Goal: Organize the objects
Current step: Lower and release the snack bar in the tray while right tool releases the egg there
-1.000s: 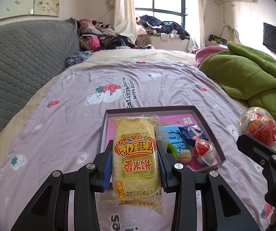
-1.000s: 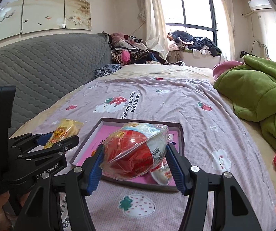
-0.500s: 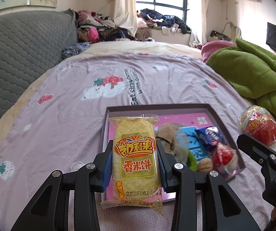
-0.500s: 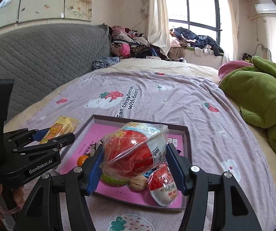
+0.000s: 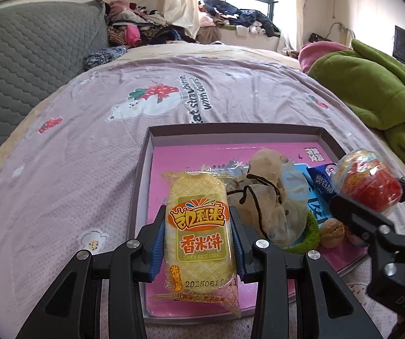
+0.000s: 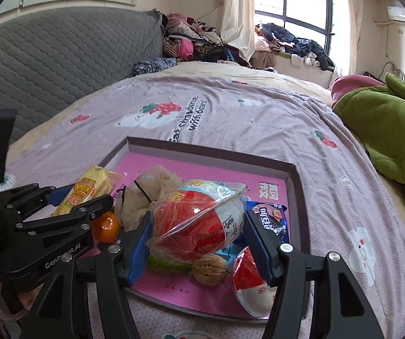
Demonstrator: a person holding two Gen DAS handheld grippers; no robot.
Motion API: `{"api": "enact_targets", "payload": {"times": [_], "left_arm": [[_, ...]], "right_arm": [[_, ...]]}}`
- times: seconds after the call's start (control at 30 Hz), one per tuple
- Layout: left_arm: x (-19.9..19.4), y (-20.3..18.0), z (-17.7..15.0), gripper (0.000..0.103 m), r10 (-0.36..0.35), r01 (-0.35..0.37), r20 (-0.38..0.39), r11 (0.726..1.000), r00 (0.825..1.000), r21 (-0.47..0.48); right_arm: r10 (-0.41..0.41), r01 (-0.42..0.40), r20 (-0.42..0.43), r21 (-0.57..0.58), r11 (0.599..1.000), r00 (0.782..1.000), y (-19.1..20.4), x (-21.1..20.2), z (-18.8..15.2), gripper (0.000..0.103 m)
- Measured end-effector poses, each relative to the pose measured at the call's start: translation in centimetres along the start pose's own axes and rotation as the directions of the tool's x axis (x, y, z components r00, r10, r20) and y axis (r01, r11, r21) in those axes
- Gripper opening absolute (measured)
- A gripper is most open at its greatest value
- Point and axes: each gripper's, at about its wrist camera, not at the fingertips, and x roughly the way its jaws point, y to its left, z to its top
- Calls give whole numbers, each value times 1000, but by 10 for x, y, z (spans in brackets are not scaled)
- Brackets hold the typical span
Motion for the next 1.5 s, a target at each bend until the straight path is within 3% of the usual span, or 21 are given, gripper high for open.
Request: {"api": "enact_targets", "payload": {"times": [0.5, 0.97, 1.33, 1.43, 1.5], "left_arm": [[17, 2, -2, 41, 2, -2, 5, 1000, 1000, -17], [17, 3, -8, 43, 29, -29, 12, 1000, 1000, -11], [12, 8, -11, 51, 16, -16, 22, 1000, 1000, -25], [9, 11, -12, 64, 12, -12, 30, 999, 999, -30], [7, 12, -13, 66, 3, -2, 37, 999, 999, -35]], "right_arm": [[-31, 31, -77, -8, 1000, 997, 3, 36, -12, 62], [-52, 52, -66, -8, 999, 996, 3, 40, -14, 63], [-60, 59, -54, -10, 998, 997, 2, 39, -16, 64], [-59, 59, -51, 0, 998, 997, 1, 39, -15, 64], [-57, 57, -51, 2, 998, 997, 1, 39, -15, 66]]}}
